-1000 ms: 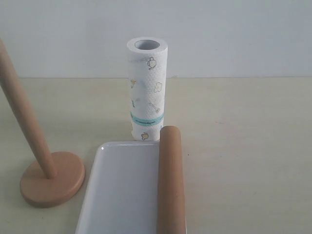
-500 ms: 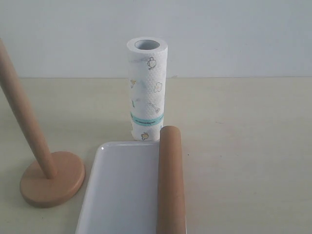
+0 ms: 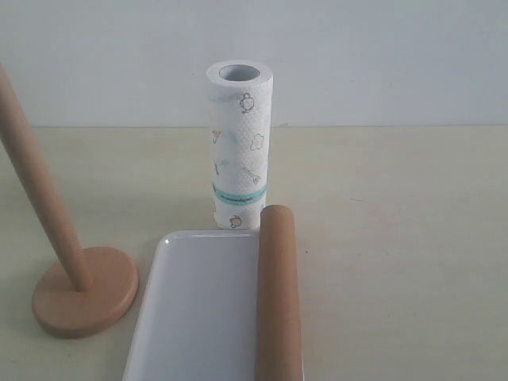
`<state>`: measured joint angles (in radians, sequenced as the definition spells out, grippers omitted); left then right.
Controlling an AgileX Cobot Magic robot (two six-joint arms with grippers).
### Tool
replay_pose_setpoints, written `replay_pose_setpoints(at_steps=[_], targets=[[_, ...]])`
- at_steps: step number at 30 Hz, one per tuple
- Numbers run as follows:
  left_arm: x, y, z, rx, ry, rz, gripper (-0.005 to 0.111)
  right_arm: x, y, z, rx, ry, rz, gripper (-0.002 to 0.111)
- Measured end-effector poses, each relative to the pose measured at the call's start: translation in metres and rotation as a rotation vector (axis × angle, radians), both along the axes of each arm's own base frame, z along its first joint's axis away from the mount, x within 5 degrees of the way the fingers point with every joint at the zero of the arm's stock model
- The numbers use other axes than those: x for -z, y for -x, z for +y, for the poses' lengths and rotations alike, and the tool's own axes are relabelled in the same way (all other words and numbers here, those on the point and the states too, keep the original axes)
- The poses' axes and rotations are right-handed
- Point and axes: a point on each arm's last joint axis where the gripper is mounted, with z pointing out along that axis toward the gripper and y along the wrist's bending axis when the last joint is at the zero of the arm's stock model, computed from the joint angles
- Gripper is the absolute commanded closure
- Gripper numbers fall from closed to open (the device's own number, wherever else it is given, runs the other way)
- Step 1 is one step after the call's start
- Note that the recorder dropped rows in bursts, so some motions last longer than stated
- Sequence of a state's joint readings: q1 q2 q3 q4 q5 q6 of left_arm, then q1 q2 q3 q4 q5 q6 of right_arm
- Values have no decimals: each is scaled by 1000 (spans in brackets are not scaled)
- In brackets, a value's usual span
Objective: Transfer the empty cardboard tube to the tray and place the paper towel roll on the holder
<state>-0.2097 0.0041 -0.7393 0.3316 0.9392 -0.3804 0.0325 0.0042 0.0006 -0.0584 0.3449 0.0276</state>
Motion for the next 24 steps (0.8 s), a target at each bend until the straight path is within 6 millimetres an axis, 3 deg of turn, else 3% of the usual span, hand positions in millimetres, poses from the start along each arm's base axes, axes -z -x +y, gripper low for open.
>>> replay_pose_setpoints(at_steps=[8,16,21,24], targets=[[11,-13,-4,7,-24,-6,103,0,0,0,0,0,0,109],[56,-60,-21,-35,-108,-142,103,0,0,0,0,0,0,109],[86,-76,-25,-57,-57,-214,103,0,0,0,0,0,0,109],[89,-77,-25,-60,-6,-235,103,0,0,0,0,0,0,109]])
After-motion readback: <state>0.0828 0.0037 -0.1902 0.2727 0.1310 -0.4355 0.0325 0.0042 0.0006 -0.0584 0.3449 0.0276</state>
